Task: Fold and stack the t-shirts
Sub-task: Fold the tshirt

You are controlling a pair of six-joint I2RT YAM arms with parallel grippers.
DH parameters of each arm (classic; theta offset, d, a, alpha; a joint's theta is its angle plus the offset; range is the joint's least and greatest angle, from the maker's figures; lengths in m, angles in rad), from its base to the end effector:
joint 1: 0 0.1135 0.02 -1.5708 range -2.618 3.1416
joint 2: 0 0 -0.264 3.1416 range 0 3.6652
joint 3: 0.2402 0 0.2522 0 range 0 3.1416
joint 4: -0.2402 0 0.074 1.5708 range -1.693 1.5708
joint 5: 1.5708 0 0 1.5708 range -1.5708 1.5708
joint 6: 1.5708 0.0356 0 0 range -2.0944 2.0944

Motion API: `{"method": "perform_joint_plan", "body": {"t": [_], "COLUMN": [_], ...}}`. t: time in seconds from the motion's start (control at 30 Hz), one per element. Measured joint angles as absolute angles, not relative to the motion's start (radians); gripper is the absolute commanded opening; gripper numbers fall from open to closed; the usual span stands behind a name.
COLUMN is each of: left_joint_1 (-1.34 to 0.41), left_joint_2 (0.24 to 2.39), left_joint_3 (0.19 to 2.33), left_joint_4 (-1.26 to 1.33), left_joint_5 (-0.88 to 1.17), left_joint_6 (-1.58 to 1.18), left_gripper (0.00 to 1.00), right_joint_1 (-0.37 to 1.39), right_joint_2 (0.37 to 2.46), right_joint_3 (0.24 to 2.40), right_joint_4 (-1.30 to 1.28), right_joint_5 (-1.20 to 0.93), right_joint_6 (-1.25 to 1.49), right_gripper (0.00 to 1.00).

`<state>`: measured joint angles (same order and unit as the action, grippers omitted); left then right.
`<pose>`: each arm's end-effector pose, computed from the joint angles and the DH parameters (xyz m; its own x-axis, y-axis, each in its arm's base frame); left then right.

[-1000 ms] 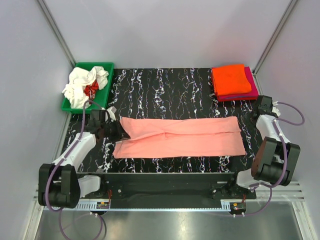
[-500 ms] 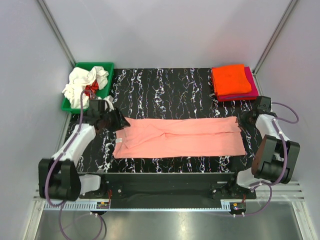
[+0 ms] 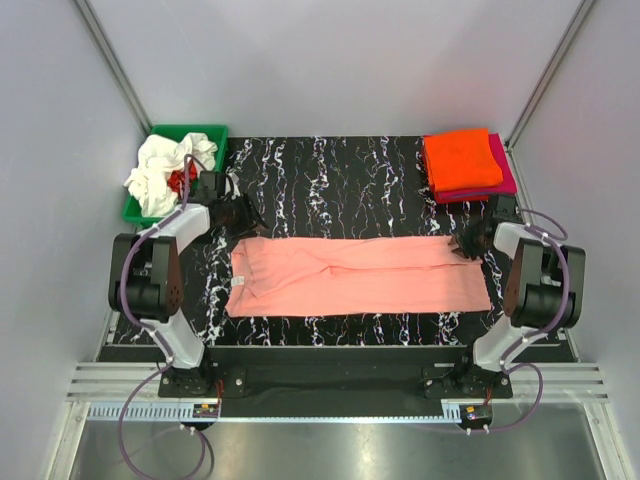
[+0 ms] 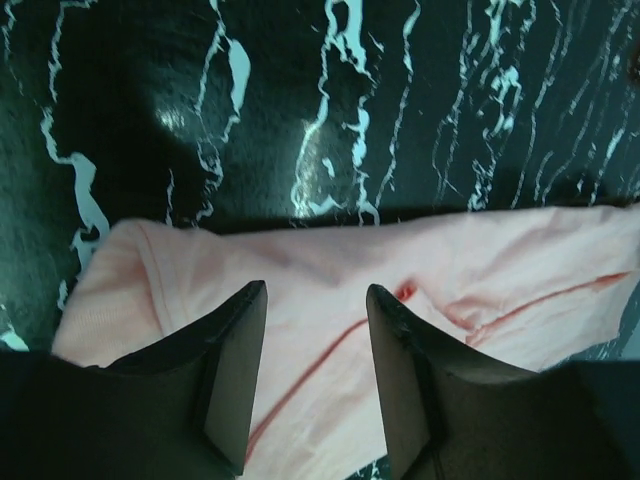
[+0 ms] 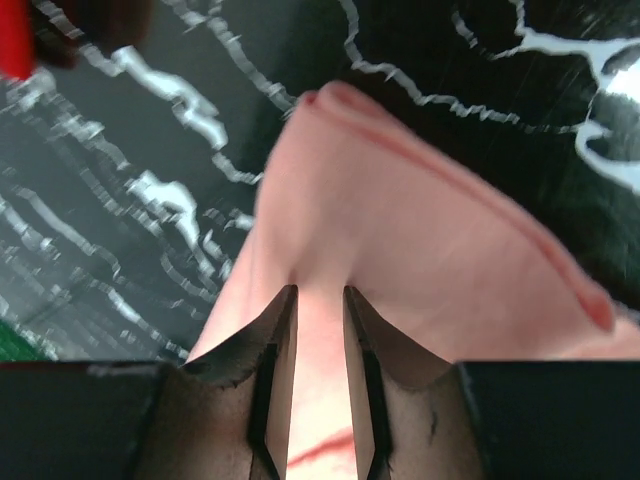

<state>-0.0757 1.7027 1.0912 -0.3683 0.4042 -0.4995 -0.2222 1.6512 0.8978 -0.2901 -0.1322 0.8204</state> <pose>0.3471 -0.0404 0.1951 -0.8648 -0.3761 -0.3327 -0.1437 0.8203 -0.5536 0.3092 -0.0650 0.1584 -0.4623 0.8478 -0.2598 0.7214 0.5300 0.4457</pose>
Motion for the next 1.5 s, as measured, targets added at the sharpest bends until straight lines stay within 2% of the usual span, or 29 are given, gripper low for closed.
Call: {"method": "perform_joint_plan", "body": {"t": [0.1,0.2,0.4,0.63,0.73,0.87,0.93,1.0,1.07,1.1,1.2,1.37,1.5], "left_joint_1": [-0.074,-0.07,-0.067,-0.102,-0.108,-0.107,-0.101,-0.089,-0.065,-0.051,-0.014,0.002,0.0], "left_joint_2": [1.784,1.866,1.887,1.993,1.977,1.862,1.767,1.692,1.64,1.625,1.615,1.649,1.718], "left_joint_3": [1.131,1.15,1.188,1.379,1.44,1.421,1.374,1.323,1.276,1.251,1.179,1.127,1.129], "left_joint_4": [-0.374,-0.377,-0.4,-0.425,-0.454,-0.48,-0.483,-0.48,-0.478,-0.475,-0.477,-0.502,-0.504], "left_joint_5": [0.363,0.335,0.29,0.284,0.287,0.283,0.303,0.342,0.403,0.422,0.429,0.392,0.384], "left_joint_6": [-0.499,-0.502,-0.525,-0.526,-0.503,-0.466,-0.452,-0.445,-0.435,-0.429,-0.414,-0.392,-0.385], "left_gripper": [0.43,0.43,0.43,0.45,0.48,0.49,0.46,0.31,0.22,0.12,0.0,0.0,0.0], "right_joint_1": [-0.225,-0.233,-0.249,-0.281,-0.282,-0.247,-0.179,-0.063,0.075,0.15,0.359,0.668,0.804], "right_joint_2": [1.705,1.724,1.732,1.737,1.715,1.578,1.506,1.457,1.427,1.42,1.415,1.497,1.641], "right_joint_3": [0.918,0.93,0.938,0.967,0.998,1.015,1.037,1.061,1.06,1.052,0.999,0.979,1.045], "right_joint_4": [-0.27,-0.245,-0.221,-0.235,-0.272,-0.333,-0.347,-0.346,-0.338,-0.334,-0.321,-0.297,-0.268], "right_joint_5": [-0.123,-0.11,-0.073,-0.039,-0.035,-0.035,-0.019,-0.019,-0.025,-0.03,-0.014,0.025,0.032], "right_joint_6": [0.841,0.854,0.873,0.867,0.812,0.741,0.707,0.694,0.717,0.745,0.864,1.09,1.26], "right_gripper": [0.31,0.31,0.31,0.31,0.31,0.32,0.32,0.32,0.32,0.32,0.33,0.33,0.35]}}
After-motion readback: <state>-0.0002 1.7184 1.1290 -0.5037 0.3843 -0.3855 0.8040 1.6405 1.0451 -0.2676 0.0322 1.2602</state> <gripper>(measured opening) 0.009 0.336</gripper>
